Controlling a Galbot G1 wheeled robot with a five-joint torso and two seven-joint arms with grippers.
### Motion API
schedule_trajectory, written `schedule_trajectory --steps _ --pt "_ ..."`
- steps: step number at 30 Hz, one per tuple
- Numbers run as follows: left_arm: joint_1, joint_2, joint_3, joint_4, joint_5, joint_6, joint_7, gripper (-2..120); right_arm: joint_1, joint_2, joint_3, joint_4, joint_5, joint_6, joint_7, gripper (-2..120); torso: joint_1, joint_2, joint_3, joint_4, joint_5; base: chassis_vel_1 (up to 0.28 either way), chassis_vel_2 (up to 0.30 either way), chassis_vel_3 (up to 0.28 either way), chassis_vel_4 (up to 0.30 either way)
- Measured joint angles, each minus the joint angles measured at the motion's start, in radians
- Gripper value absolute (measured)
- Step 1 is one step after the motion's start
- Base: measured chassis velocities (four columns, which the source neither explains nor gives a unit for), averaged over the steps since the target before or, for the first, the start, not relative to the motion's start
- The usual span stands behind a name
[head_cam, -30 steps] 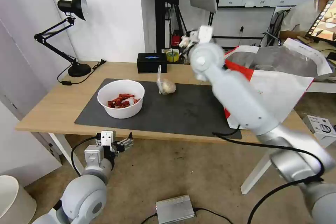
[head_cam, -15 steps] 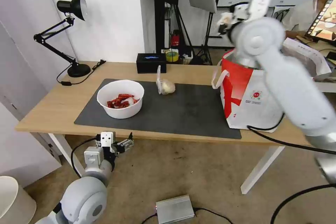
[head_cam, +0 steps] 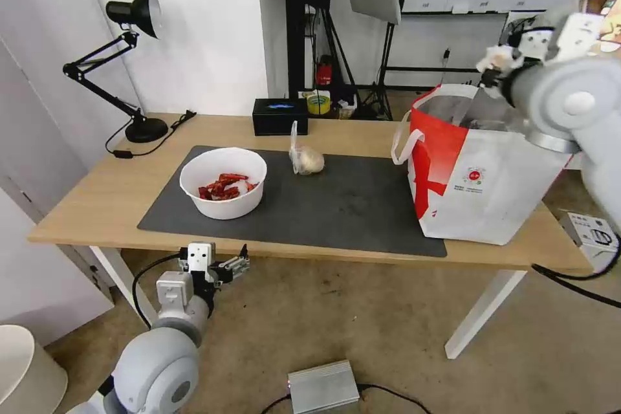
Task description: Pick up the trash from the table and place it into the takeout bag.
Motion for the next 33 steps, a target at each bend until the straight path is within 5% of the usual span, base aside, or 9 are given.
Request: schedule_trajectory --steps 14,33 --pt "-0.003 0.007 0.006 -0.002 -0.003 0.001 0.000 100 -0.147 -0.015 0.086 -0.030 -0.007 0.000 -0.051 1 0.000 0.000 0.000 0.0002 -0.0001 0.000 0.000 0.000 0.000" --pt "-0.008 0.013 0.006 -0.002 -0.007 0.003 0.000 100 -0.130 -0.024 0.083 -0.020 -0.002 0.000 -0.052 71 0.000 0.000 0.000 0.0002 -0.0002 0.000 0.000 0.000 0.000"
